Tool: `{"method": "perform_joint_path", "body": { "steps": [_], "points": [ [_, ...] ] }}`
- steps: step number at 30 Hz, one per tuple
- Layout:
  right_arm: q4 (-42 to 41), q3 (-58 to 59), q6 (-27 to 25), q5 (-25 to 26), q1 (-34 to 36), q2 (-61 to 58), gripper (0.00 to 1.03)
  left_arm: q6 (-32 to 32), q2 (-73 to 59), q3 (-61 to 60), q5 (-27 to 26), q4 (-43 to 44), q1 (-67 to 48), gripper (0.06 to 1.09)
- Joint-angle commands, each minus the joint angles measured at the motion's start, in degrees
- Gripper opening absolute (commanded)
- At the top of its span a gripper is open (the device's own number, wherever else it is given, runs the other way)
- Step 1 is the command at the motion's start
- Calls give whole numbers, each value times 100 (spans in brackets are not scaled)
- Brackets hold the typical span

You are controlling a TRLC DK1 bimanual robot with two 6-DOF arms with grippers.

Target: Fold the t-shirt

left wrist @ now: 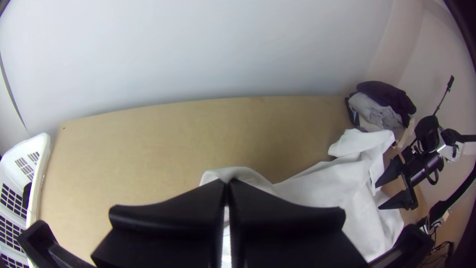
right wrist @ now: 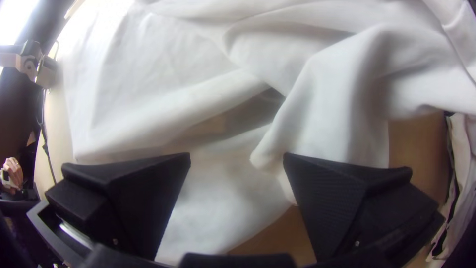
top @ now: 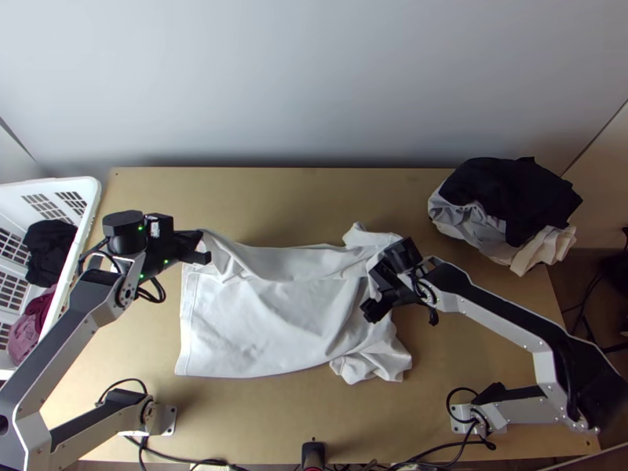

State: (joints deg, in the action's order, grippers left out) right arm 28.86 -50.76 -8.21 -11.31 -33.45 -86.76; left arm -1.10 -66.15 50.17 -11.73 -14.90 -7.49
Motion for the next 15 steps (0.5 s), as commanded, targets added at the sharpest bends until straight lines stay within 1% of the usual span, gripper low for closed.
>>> {"method": "perform_joint_path", "body": {
  "steps": [1,3,4,5,7,11,12,13,15],
  "points": [
    [-170,-57,-41,156,137,-262,87,58,-3,45,12,-31,45,9],
    [-179,-48,-58,217,199,-262,87,58,-3,36,4,-31,37,9],
    [-197,-39,-67,261,243,-271,83,49,-3,36,4,-31,28,9],
    [-241,-39,-67,279,304,-280,72,49,-3,36,4,-31,19,9],
    [-276,-57,-67,323,375,-289,47,49,-3,36,4,-31,10,9],
    [-329,-39,-181,358,401,-174,11,58,23,63,12,-66,19,9],
    [-337,-48,-225,358,401,-122,6,58,32,72,12,-84,19,9],
    [-337,-48,-243,358,410,-60,3,58,50,80,12,-84,19,9],
    [-337,-65,-243,358,418,124,3,58,76,107,12,-110,28,9]
  ]
}}
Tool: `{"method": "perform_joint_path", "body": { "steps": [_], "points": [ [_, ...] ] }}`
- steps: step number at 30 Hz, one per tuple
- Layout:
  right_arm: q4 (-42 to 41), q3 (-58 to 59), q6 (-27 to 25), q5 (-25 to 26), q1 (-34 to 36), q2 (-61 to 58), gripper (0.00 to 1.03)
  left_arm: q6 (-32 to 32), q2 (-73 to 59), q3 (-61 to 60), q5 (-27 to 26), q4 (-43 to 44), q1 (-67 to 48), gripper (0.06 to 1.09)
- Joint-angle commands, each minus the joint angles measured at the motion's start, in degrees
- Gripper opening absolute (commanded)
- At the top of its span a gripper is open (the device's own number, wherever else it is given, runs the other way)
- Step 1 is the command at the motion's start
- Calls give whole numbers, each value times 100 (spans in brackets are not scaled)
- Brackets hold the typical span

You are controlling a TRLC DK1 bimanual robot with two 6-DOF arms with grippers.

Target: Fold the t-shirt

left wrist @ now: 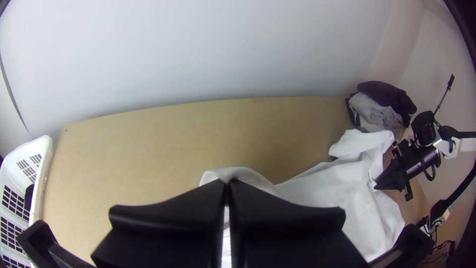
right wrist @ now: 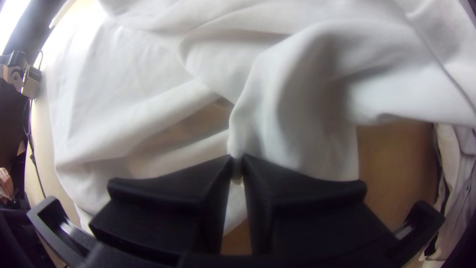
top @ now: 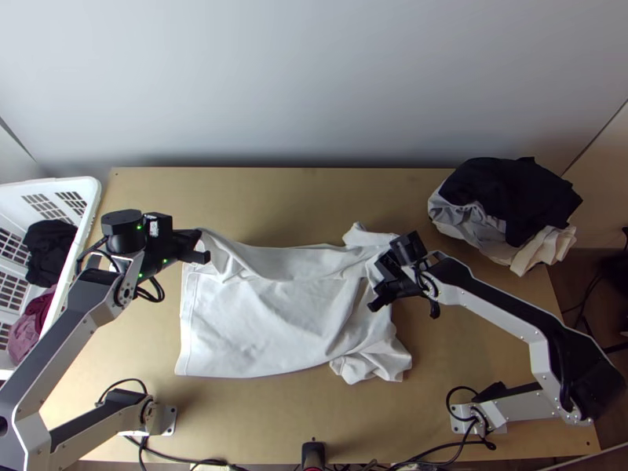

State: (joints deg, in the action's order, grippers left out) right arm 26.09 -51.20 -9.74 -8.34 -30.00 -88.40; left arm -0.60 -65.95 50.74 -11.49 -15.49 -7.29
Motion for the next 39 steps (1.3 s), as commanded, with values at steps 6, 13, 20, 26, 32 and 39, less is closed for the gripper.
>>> {"method": "perform_joint_path", "body": {
  "steps": [6,13,20,26,32,39],
  "points": [
    [511,-716,-72,52,451,921,3,7,223,577,-12,-359,131,9],
    [1382,-2307,-55,52,952,1580,3,25,346,1509,-38,-807,527,9],
    [1847,-3748,200,192,1172,1985,3,16,496,2370,-73,-1220,588,9],
    [2120,-4856,235,561,1260,2336,3,-63,531,3574,-73,-1572,755,9],
    [2445,-6121,25,878,1251,2503,3,95,636,4647,-47,-1651,870,9],
    [2076,-6684,-459,1431,1251,2978,3,482,918,5323,-12,-1440,861,9]
  ]
}}
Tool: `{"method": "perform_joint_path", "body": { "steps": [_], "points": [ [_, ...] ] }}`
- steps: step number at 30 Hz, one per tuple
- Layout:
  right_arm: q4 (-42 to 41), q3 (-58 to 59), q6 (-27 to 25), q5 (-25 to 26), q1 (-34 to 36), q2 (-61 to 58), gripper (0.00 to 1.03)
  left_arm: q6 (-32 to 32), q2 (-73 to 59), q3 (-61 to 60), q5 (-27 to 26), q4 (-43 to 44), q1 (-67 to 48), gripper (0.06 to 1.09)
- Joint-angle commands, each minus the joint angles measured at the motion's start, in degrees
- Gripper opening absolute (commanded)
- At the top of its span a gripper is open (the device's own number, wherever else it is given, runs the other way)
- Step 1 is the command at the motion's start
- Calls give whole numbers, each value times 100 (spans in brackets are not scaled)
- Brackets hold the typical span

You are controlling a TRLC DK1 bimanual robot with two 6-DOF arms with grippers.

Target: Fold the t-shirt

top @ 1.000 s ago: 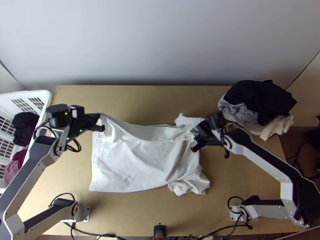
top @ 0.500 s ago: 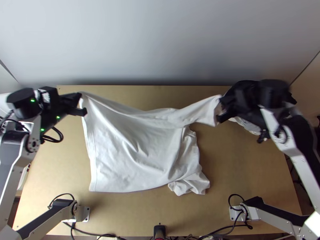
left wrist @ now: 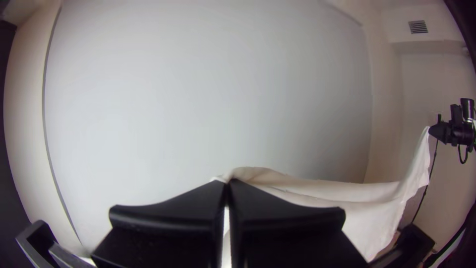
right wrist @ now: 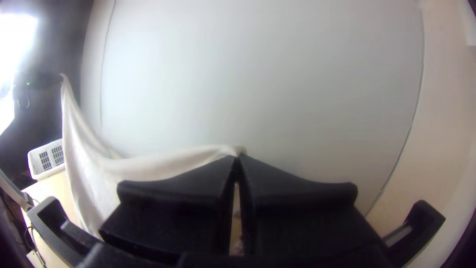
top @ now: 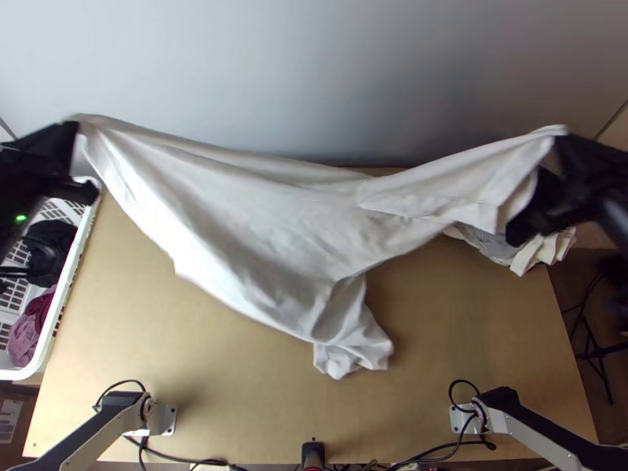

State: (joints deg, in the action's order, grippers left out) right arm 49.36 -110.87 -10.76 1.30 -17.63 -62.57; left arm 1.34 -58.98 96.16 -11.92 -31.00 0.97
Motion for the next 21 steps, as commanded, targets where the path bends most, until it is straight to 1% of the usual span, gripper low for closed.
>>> {"method": "perform_joint_path", "body": {
  "steps": [1,3,7,11,18,21],
  "points": [
    [-375,-778,-488,538,14,473,3,323,247,896,41,121,43,9],
    [-639,-831,-717,608,40,623,3,375,291,1089,50,121,43,9],
    [-1113,-840,-1103,617,339,930,3,507,326,1423,59,112,52,9],
    [-1421,-840,-1279,608,488,1203,3,507,299,1748,59,112,70,9],
    [-1517,-884,-1200,555,638,1554,3,481,168,2258,50,165,70,9],
    [-1342,-989,-1059,538,726,1625,3,472,150,2276,50,112,70,9]
  ]
}}
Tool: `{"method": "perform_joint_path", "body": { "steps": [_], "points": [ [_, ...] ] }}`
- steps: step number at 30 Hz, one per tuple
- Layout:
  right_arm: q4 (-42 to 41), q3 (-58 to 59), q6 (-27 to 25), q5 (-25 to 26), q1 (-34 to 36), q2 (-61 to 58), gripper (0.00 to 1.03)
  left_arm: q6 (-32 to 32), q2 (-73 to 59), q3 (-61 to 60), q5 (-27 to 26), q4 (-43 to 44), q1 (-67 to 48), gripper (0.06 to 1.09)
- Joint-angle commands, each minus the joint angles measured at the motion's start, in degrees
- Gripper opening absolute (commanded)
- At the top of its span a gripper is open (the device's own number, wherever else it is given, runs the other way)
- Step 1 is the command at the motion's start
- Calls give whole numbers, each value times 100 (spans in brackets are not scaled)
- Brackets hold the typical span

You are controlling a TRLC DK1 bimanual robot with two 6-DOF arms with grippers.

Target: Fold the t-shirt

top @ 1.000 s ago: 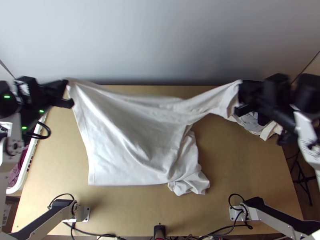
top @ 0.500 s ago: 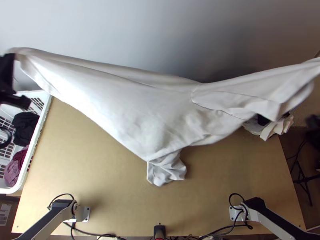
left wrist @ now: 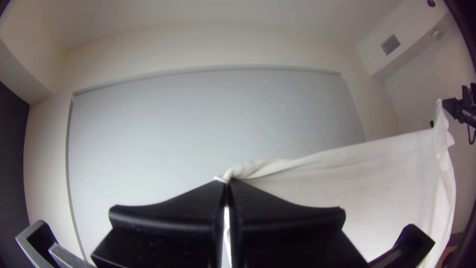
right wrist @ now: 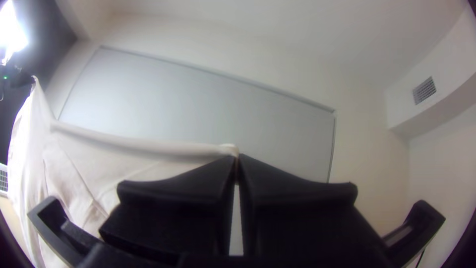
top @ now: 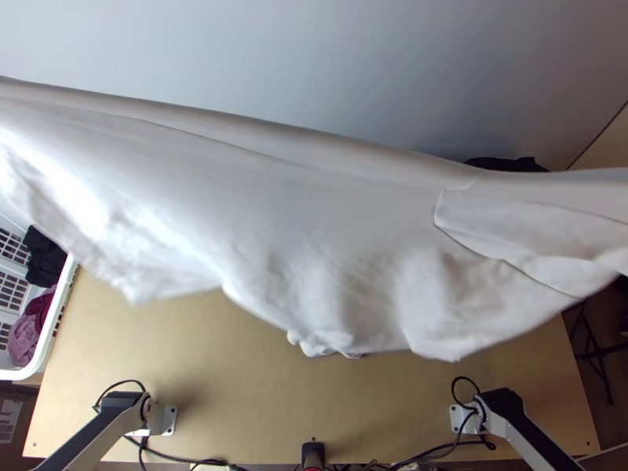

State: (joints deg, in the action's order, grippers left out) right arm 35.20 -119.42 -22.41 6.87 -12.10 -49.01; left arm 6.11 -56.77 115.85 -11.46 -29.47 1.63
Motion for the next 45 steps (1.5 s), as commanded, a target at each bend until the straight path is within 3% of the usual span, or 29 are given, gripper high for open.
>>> {"method": "perform_joint_path", "body": {
  "steps": [1,5,13,19,27,34,39,45],
  "points": [
    [189,-126,167,-46,190,322,3,-22,-71,289,4,-76,4,9],
    [268,-258,229,-169,313,428,3,-57,26,368,13,-111,4,9],
    [233,-1110,405,-986,1043,111,3,-4,298,684,-14,-225,22,9],
    [356,-1119,941,-1742,1684,120,3,4,694,473,-146,-841,22,9],
    [66,-1233,1960,-2674,2625,-196,3,31,1916,-1355,-277,-1025,13,9],
    [-92,-1154,2637,-2797,2959,-451,3,-13,2469,-1926,-655,-1491,101,9],
    [-127,-592,2725,-2797,2985,-469,3,-4,2645,-2216,-963,-1623,417,9],
    [-189,542,2742,-2955,2968,-460,3,-75,2540,-3209,-1051,-964,646,9]
  ]
}}
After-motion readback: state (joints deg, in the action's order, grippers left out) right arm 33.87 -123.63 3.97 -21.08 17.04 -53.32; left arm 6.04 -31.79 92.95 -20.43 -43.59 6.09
